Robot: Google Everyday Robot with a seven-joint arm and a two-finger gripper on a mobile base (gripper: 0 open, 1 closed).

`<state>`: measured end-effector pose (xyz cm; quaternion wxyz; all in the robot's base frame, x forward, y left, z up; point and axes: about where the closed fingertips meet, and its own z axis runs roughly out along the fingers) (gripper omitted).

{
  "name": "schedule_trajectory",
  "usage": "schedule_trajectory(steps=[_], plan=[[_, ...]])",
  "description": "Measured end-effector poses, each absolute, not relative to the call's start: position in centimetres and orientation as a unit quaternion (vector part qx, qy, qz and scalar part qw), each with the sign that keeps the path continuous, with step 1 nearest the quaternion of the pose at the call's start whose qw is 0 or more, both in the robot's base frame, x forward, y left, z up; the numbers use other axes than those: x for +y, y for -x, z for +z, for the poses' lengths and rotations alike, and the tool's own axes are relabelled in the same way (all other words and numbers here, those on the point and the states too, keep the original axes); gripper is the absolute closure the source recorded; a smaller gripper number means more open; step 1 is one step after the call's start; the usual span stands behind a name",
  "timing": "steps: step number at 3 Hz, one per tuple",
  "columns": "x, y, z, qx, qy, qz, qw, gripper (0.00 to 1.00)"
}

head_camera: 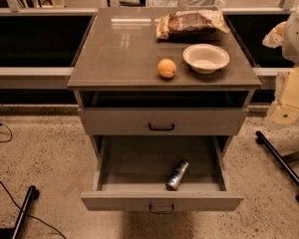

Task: Pick redbull can from middle drawer and place on counter

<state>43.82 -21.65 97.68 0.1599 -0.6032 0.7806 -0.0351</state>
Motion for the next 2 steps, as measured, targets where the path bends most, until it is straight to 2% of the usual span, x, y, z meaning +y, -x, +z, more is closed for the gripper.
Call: schedule_trajectory(steps=[1, 2], plan=[[-21.6, -43.8, 97.7, 0.781, 0.603, -0.035, 0.160, 0.00], [-20.4, -44.1, 92.4, 0.764, 0.633, 0.015, 0.127, 0.00]])
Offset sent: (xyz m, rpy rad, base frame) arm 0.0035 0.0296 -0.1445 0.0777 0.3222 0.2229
